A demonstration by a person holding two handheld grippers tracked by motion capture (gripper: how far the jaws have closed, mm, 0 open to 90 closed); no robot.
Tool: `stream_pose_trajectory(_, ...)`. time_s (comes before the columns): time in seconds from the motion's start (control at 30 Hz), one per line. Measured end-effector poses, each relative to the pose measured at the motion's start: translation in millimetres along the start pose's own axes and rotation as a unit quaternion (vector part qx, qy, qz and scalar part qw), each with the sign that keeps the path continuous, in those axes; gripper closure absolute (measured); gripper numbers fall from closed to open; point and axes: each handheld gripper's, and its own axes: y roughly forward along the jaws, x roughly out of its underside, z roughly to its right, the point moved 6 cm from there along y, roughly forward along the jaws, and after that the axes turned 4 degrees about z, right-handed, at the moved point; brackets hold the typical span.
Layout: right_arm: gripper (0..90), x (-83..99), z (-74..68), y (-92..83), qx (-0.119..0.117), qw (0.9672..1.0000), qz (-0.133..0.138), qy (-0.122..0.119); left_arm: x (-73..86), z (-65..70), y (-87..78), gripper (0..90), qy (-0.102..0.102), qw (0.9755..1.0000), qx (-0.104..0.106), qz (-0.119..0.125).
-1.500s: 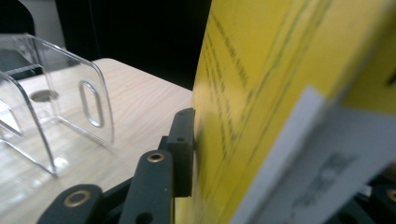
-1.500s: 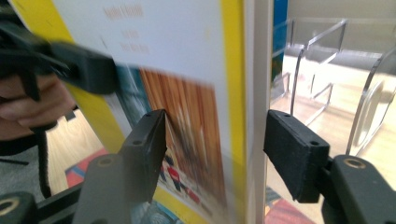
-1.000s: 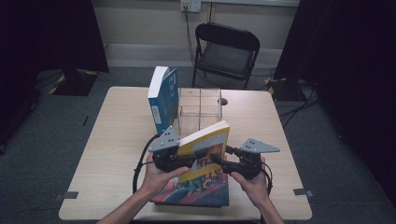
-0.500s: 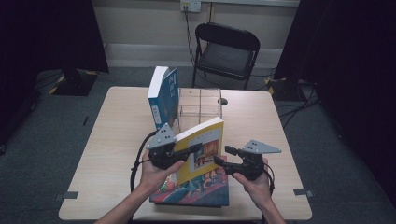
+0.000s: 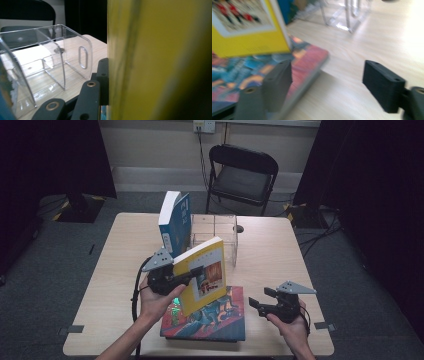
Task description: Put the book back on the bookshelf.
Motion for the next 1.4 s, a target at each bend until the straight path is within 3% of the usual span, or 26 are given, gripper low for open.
stream_pose_trajectory(0.1,19.4,14.3,8.6,-1.3,0.014,0.9997,-0.02,0.01,0.4,-10.4,-0.5,75.7,-0.01,0.9997,-0.02,0.002)
stream_pose_trajectory(0.17,19.2,26.1,12.6,-1.1,0.017,0.9991,-0.037,0.011,-0.8,-17.5,-0.2,75.7,-0.027,0.9994,-0.02,0.007)
stream_pose_trajectory(0.4,16.4,41.6,35.9,1.5,0.048,0.9968,-0.057,0.026,-9.3,-22.6,-1.6,75.7,-0.009,0.9988,-0.047,0.002)
stream_pose_trajectory(0.63,15.6,52.5,47.4,6.2,0.072,0.9942,-0.073,0.032,-18.1,-32.2,-4.5,75.8,-0.01,0.9977,-0.067,0.007)
stream_pose_trajectory(0.87,14.8,60.9,47.7,15.2,0.078,0.9919,-0.1,0.013,-25.3,-41.0,-0.2,75.8,-0.006,0.9964,-0.085,0.008)
stream_pose_trajectory(0.97,14.8,61.3,48.1,16.9,0.085,0.9915,-0.099,0.003,-28.2,-43.2,2.5,75.8,0.002,0.9951,-0.098,0.011)
stream_pose_trajectory(1.13,12.9,66.1,46.0,19.8,0.11,0.9892,-0.087,-0.041,-32.9,-49.7,8.1,75.8,-0.001,0.9935,-0.113,0.016)
stream_pose_trajectory(1.23,12.8,66.5,45.7,20.3,0.11,0.9894,-0.086,-0.041,-33.3,-54.9,13.8,75.8,0.003,0.9921,-0.125,0.013)
stream_pose_trajectory(1.4,12.8,66.6,45.6,20.3,0.11,0.9894,-0.085,-0.04,-34.1,-66.3,22.8,75.8,-0.009,0.9894,-0.144,0.015)
